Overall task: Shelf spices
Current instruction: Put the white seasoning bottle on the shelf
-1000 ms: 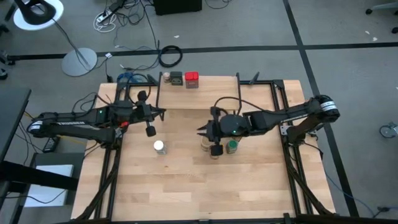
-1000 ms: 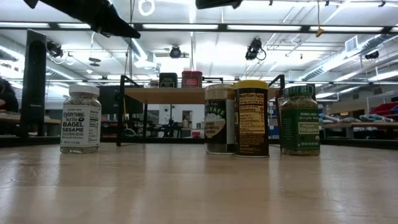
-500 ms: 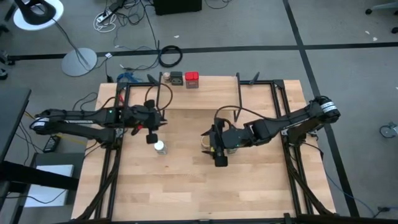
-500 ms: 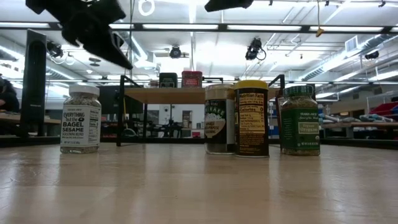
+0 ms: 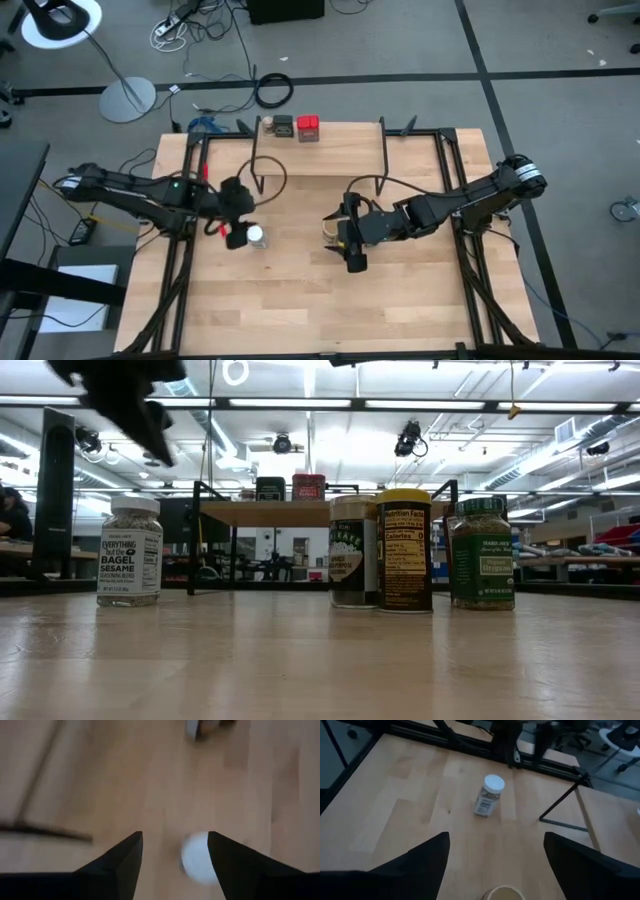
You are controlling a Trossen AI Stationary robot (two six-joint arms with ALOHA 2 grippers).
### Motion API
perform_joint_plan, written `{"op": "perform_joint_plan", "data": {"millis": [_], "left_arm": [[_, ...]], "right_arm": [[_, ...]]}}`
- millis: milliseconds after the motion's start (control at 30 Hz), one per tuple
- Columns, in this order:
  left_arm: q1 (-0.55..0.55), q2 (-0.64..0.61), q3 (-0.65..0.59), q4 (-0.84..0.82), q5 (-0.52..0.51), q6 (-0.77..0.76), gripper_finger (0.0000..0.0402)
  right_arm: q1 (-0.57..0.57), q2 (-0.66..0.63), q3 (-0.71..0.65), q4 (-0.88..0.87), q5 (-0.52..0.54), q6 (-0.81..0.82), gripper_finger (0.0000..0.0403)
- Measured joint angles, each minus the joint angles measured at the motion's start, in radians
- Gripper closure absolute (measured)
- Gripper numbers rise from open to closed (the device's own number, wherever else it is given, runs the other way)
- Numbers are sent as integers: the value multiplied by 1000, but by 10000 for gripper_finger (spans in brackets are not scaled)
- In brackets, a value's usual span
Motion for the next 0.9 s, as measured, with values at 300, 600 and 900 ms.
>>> {"op": "perform_joint_plan", "data": {"millis": [300, 600, 900], "left_arm": [[-114, 91, 38, -118, -11, -147, 169], [-161, 132, 37, -130, 14, -62, 169], [-161, 130, 37, -120, 40, -60, 169]], "right_arm": [[0, 0, 0, 1, -5, -16, 109], [2, 0, 0, -73, -10, -6, 110], [1, 0, 0, -49, -10, -57, 123]]}}
